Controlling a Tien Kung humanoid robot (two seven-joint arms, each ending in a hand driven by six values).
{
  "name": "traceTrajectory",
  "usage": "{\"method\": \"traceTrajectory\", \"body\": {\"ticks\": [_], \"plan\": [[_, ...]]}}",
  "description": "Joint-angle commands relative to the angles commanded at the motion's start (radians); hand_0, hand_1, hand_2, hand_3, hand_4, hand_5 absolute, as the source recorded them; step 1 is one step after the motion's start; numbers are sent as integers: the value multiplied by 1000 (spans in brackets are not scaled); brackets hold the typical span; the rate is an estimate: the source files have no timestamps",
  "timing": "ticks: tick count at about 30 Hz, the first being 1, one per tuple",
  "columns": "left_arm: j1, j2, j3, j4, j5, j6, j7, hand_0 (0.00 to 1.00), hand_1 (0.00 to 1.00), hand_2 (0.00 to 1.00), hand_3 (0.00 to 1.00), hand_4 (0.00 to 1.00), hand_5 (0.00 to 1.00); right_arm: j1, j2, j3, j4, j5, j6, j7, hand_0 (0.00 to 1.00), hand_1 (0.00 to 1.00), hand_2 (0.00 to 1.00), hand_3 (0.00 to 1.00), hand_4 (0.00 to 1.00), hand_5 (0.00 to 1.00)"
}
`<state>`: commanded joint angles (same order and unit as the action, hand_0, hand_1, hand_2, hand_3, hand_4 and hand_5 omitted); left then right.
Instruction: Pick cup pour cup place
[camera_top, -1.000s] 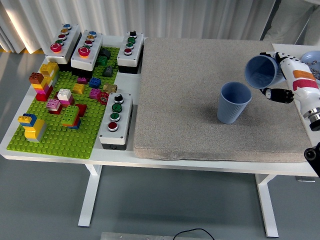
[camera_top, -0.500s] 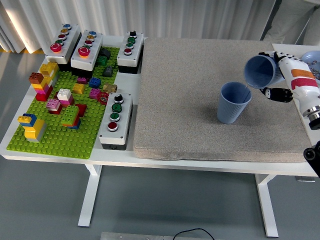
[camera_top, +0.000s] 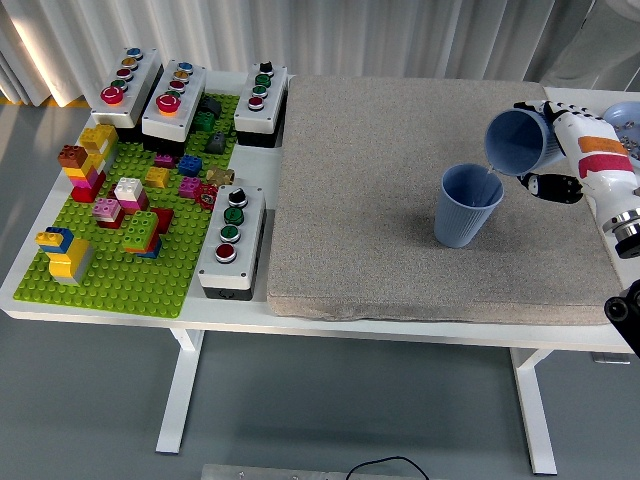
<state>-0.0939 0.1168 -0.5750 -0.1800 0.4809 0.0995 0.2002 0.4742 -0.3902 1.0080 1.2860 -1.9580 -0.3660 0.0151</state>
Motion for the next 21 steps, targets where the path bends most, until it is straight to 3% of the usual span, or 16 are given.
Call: {"method": "traceTrajectory", "body": {"ticks": [21], "plan": [[4, 1, 2, 0, -3, 1, 0, 727, 776, 823, 681, 504, 948, 7, -5, -37, 12, -10, -15, -14, 837, 667, 534, 582, 672, 63]]}}
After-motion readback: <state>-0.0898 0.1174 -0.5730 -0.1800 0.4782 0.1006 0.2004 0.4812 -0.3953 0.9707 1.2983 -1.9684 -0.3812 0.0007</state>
